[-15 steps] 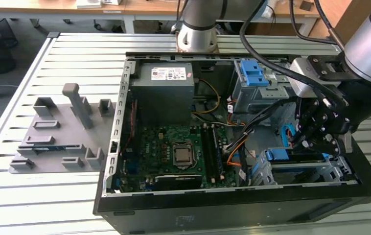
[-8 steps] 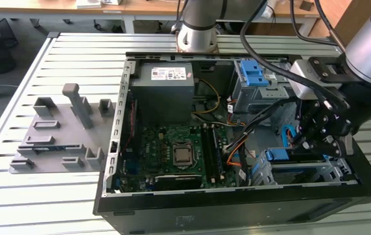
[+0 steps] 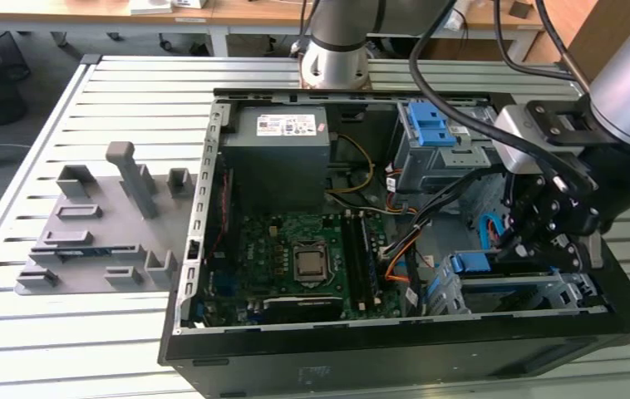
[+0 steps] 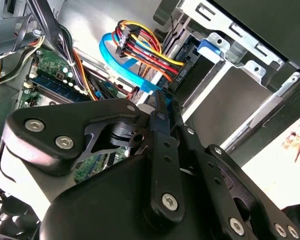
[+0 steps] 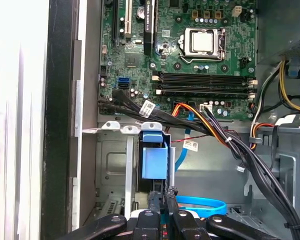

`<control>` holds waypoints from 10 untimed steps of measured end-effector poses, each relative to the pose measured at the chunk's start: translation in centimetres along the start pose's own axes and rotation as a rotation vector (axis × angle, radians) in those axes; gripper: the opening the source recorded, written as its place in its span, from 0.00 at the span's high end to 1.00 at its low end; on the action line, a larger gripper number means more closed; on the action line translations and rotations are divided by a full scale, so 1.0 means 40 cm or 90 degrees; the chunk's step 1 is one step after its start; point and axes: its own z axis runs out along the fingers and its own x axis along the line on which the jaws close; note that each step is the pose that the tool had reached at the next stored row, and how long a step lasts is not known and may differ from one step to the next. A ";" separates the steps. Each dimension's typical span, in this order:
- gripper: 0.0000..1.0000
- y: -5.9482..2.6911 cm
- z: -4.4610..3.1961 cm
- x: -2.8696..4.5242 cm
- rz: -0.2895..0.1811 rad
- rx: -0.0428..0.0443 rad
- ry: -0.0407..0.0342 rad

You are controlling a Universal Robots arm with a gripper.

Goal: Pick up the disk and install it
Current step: 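Insert the second disk wire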

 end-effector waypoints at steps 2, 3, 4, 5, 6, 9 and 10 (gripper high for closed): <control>0.83 0.000 0.000 0.001 0.000 0.0000 -0.0001; 0.83 0.000 0.001 0.001 0.000 0.0000 0.0000; 0.83 0.000 0.001 0.001 0.000 0.0000 0.0001; 0.83 0.000 0.001 0.001 0.000 0.0000 0.0000; 0.83 0.000 0.002 0.001 0.000 0.0000 0.0000; 0.83 0.000 0.003 0.001 0.000 0.0000 0.0001; 0.83 0.000 0.003 0.001 0.000 0.0000 0.0002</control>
